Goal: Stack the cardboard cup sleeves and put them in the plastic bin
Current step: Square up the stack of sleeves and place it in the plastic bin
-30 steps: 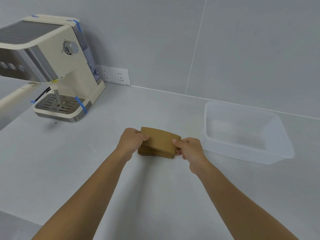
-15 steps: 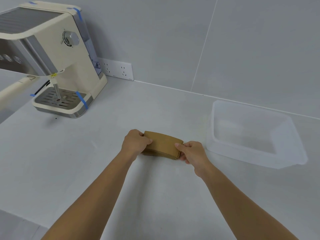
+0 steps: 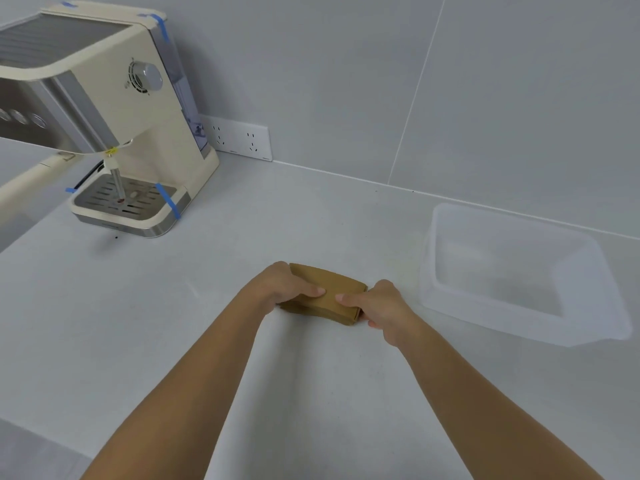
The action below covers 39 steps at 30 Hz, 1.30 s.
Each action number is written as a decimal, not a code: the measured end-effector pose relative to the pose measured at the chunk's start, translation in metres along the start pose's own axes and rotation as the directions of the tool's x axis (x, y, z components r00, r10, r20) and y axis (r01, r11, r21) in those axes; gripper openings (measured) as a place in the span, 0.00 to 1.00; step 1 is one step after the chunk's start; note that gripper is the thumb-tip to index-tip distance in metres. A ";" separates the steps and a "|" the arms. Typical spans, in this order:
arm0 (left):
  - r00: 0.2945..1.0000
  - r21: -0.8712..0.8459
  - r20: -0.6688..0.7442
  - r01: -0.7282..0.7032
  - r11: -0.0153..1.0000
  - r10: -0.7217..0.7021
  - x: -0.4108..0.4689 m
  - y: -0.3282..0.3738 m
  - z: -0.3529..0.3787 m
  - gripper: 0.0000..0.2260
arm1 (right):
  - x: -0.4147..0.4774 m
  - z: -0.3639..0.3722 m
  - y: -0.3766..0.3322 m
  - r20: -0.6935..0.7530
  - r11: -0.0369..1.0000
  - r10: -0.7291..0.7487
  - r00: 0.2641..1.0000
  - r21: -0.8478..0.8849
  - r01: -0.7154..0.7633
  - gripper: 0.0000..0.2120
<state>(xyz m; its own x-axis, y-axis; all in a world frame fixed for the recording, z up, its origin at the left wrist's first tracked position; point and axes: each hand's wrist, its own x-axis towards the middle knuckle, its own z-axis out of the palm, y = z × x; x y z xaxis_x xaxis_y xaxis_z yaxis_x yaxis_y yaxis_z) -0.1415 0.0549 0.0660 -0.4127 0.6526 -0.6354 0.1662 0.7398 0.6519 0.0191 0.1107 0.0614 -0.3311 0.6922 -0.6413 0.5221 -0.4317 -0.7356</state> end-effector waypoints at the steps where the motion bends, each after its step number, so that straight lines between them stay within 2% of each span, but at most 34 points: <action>1: 1.000 -0.017 0.000 -0.006 1.000 0.006 0.001 -0.001 0.002 0.29 | 0.001 0.002 0.002 0.003 1.000 -0.016 1.000 -0.004 0.016 0.20; 4: 0.998 -0.115 0.058 0.029 0.993 -0.022 0.003 -0.008 0.004 0.28 | 0.001 0.002 0.008 0.028 0.999 -0.038 0.999 0.020 0.037 0.20; 6: 0.993 -0.191 0.117 0.026 0.981 -0.003 0.002 -0.016 0.002 0.25 | -0.001 -0.001 0.010 0.082 0.997 -0.058 0.995 0.061 0.053 0.17; 9: 0.984 -0.319 0.128 -0.075 0.945 0.122 0.002 -0.030 0.005 0.37 | -0.005 -0.001 0.015 0.152 0.986 -0.122 0.981 0.133 0.102 0.17; 11: 0.975 -0.420 0.093 -0.147 0.895 0.203 0.007 -0.044 0.010 0.44 | -0.004 0.003 0.020 0.122 0.976 -0.182 0.976 0.141 0.164 0.21; 12: 0.970 -0.458 0.068 -0.179 0.871 0.235 0.002 -0.045 0.013 0.43 | -0.004 0.005 0.022 0.074 0.972 -0.221 0.973 0.099 0.213 0.23; 14: 0.950 -0.500 -0.043 -0.289 0.816 0.310 -0.012 -0.047 0.018 0.35 | -0.005 0.008 0.023 -0.021 0.946 -0.323 0.946 -0.027 0.322 0.22; 16: 0.913 -0.491 -0.179 -0.406 0.771 0.367 -0.017 -0.051 0.024 0.28 | -0.008 0.009 0.022 -0.056 0.894 -0.444 0.894 -0.098 0.438 0.21; 20: 0.843 -0.479 -0.303 -0.538 0.694 0.444 -0.024 -0.054 0.031 0.28 | -0.011 0.009 0.024 -0.037 0.839 -0.543 0.839 -0.020 0.543 0.23; 26: 0.879 -0.577 -0.186 -0.459 0.676 0.438 -0.024 -0.067 0.034 0.33 | -0.009 0.016 0.044 -0.012 0.871 -0.486 0.874 0.082 0.485 0.27; 30: 0.902 -0.602 -0.184 -0.418 0.680 0.392 -0.020 -0.067 0.037 0.33 | -0.010 0.024 0.050 -0.043 0.877 -0.399 0.916 0.274 0.395 0.32; 32: 0.905 -0.585 -0.222 -0.420 0.694 0.362 -0.021 -0.062 0.040 0.26 | -0.010 0.030 0.047 -0.113 0.862 -0.376 0.919 0.321 0.393 0.26; 35: 0.899 -0.548 -0.343 -0.428 0.719 0.274 -0.024 -0.050 0.047 0.13 | -0.010 0.040 0.033 -0.241 0.855 -0.301 0.923 0.361 0.373 0.08; 36: 0.889 -0.545 -0.394 -0.430 0.720 0.233 -0.024 -0.045 0.050 0.11 | -0.008 0.043 0.028 -0.279 0.862 -0.257 0.925 0.366 0.350 0.06; 39: 0.850 -0.560 -0.514 -0.437 0.704 0.119 -0.027 -0.035 0.057 0.13 | -0.005 0.046 0.013 -0.339 0.874 -0.158 0.928 0.389 0.291 0.09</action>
<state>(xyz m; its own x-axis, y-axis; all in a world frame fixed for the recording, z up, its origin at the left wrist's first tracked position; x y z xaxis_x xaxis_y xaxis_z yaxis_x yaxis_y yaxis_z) -0.0851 0.0208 0.0367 -0.7909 0.5584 -0.2502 -0.2044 0.1443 0.9682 -0.0084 0.0746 0.0453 -0.1235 0.9061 -0.4046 0.0547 -0.4009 -0.9145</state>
